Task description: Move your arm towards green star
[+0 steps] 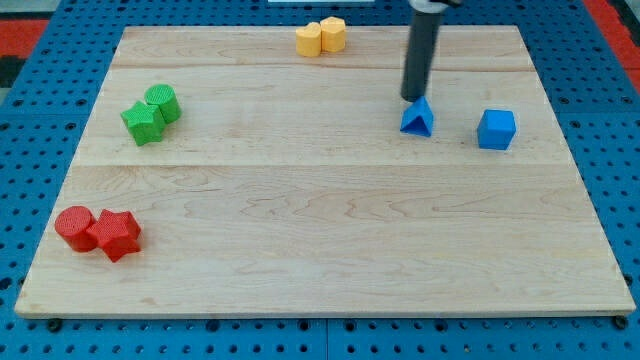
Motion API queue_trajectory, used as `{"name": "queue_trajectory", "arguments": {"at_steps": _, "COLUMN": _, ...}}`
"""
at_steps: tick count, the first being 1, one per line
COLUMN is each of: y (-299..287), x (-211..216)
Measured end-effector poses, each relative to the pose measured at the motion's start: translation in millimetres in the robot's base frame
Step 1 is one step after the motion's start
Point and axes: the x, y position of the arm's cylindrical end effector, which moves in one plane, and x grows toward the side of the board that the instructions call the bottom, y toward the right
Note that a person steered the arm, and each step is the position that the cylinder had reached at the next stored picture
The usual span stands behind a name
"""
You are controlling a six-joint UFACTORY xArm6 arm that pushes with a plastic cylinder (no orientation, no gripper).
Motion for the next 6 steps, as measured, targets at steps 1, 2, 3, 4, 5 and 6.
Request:
{"name": "queue_trajectory", "arguments": {"at_steps": 1, "y": -14.6, "x": 18.0}}
{"name": "queue_trajectory", "arguments": {"at_steps": 2, "y": -27.4, "x": 17.4}}
{"name": "queue_trajectory", "arguments": {"at_steps": 3, "y": -64.3, "x": 14.3}}
{"name": "queue_trajectory", "arguments": {"at_steps": 4, "y": -147.2, "x": 39.8}}
{"name": "queue_trajectory", "arguments": {"at_steps": 5, "y": -240.2, "x": 68.3}}
{"name": "queue_trajectory", "arguments": {"at_steps": 6, "y": -338.9, "x": 89.6}}
